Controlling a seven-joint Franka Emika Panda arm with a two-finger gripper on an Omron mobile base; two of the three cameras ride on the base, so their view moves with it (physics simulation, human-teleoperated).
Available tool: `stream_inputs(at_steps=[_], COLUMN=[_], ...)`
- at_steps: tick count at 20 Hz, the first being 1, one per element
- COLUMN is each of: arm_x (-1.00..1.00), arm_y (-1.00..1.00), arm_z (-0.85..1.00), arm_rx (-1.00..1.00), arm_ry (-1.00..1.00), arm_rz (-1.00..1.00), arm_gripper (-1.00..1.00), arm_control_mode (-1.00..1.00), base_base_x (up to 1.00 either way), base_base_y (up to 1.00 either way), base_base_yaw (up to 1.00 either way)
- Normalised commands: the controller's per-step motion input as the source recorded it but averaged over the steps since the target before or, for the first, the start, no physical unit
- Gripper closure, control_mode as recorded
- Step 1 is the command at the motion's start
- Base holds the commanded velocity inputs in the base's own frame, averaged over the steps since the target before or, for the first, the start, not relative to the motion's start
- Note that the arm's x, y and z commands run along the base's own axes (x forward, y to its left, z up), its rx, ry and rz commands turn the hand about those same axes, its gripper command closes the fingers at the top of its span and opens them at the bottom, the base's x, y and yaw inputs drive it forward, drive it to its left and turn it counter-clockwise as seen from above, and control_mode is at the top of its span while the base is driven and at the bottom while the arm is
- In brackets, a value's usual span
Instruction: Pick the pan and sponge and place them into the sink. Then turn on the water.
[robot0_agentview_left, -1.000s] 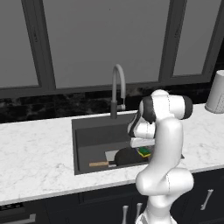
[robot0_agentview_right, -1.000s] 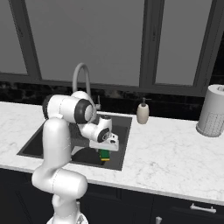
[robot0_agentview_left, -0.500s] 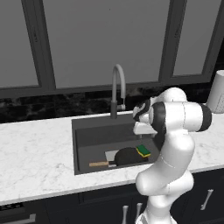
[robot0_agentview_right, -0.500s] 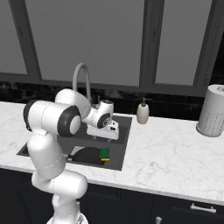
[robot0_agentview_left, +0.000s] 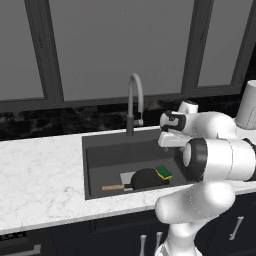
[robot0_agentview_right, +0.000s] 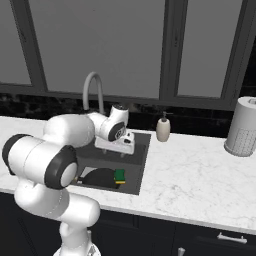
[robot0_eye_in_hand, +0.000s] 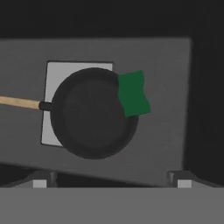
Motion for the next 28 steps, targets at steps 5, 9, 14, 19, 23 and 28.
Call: stream_inputs(at_steps=[5,9,14,19,23,28], arm_x=[0.00,0.00,0.01,0.13,0.08,0.26], arm_y=[0.00,0.00,0.06,0.25,0.22,0.22], arm_z=[0.00,0.10,0.29,0.42,0.39,0.05], arm_rx=[0.00,0.13,0.29,0.32,0.23,0.03], arm_ry=[0.00,-0.14,-0.37,-0.26,-0.06,0.08], arm_rz=[0.00,0.00,0.00,0.00,-0.01,-0.01], arm_gripper=[-1.00,-1.00,-1.00,-1.00,-1.00,-1.00], arm_control_mode=[-1.00,-1.00,-1.00,-1.00,-1.00,-1.00], base_base_x=[0.00,0.00,0.00,0.00,0.00,0.00], base_base_y=[0.00,0.00,0.00,0.00,0.00,0.00], base_base_yaw=[0.00,0.00,0.00,0.00,0.00,0.00])
